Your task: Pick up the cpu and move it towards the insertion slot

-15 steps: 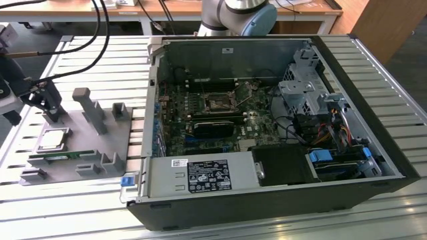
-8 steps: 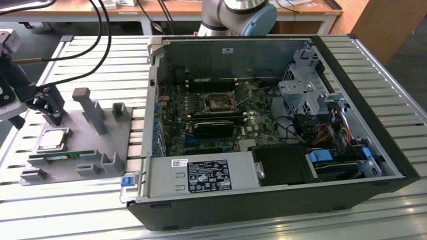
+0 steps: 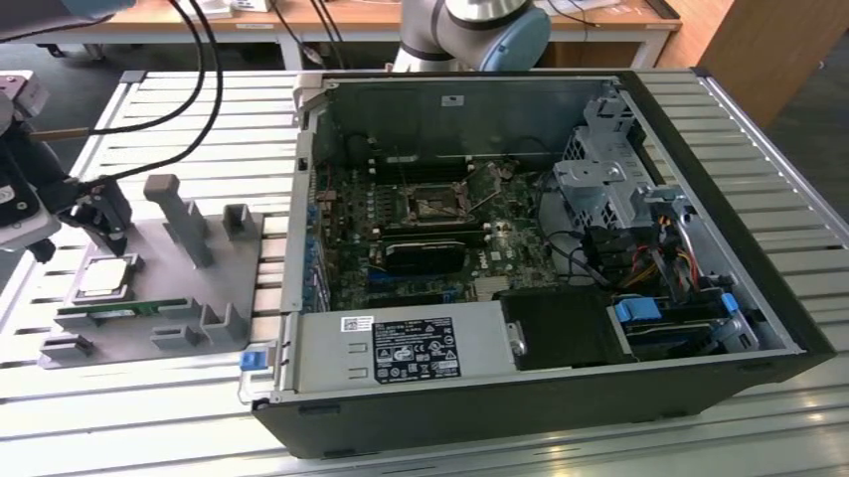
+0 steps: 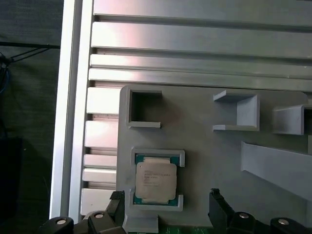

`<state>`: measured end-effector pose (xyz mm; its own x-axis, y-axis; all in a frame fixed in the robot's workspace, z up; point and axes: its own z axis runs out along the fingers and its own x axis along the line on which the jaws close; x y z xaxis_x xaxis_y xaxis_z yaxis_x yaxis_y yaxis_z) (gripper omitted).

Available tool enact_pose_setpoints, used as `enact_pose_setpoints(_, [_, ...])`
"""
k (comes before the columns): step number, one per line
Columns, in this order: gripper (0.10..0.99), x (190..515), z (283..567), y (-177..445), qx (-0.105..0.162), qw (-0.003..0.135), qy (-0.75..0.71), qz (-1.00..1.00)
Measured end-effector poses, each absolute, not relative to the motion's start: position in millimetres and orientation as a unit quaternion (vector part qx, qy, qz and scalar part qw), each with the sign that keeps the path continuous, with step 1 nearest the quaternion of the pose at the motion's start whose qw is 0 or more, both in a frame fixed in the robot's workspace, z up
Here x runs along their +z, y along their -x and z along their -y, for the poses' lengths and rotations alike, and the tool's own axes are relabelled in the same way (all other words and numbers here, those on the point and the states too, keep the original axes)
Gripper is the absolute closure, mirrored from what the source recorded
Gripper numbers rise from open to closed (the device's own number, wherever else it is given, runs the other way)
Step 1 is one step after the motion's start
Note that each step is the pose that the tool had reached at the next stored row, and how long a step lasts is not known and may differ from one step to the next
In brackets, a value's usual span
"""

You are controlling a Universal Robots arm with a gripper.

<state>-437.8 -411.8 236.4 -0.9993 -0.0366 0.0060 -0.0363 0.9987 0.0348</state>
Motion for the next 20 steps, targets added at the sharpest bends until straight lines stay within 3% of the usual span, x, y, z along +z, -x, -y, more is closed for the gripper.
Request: enact_pose_setpoints(20, [0.306,202.2,411.8,442.3,-0.018,0.003,-0.018,1.000])
